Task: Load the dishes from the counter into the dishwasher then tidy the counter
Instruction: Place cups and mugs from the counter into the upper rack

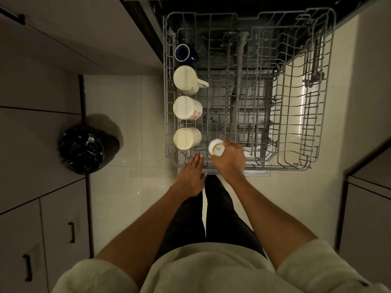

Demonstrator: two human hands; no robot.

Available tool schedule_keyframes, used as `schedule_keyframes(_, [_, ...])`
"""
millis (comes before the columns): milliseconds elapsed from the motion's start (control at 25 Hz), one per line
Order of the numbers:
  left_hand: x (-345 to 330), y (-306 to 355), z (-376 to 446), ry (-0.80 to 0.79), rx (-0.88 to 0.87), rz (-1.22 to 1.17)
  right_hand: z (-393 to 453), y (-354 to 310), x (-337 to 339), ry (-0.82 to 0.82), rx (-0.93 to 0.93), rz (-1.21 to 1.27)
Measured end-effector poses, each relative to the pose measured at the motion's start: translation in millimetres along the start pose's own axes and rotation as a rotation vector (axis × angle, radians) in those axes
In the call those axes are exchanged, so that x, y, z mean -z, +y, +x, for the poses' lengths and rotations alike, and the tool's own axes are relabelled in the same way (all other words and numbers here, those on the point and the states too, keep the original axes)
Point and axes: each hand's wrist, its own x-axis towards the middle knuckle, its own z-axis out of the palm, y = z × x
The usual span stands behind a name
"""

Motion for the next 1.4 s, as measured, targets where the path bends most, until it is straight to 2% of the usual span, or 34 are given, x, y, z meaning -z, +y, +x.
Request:
schedule_keyframes(680, [-13.1,1.4,5.8,0.068,-0.046,0.052,21.2,2.4,-35.7,0.000,0.020,-0.134])
schedule_keyframes(920, [-16.0,1.6,7.6,0.064,-0.041,0.079,23.6,5.1,-37.0,0.004,0.028,-0.085])
schedule_keyframes(1160, [-16.1,2.2,8.5,0.063,-0.024,0.067,29.2,11.1,-26.3,-0.095,0.086,-0.033])
schedule_keyframes(1400, [-16.7,3.0,8.7,0.071,-0.025,0.055,26.5,25.1,-28.7,-0.049,0.166,0.014])
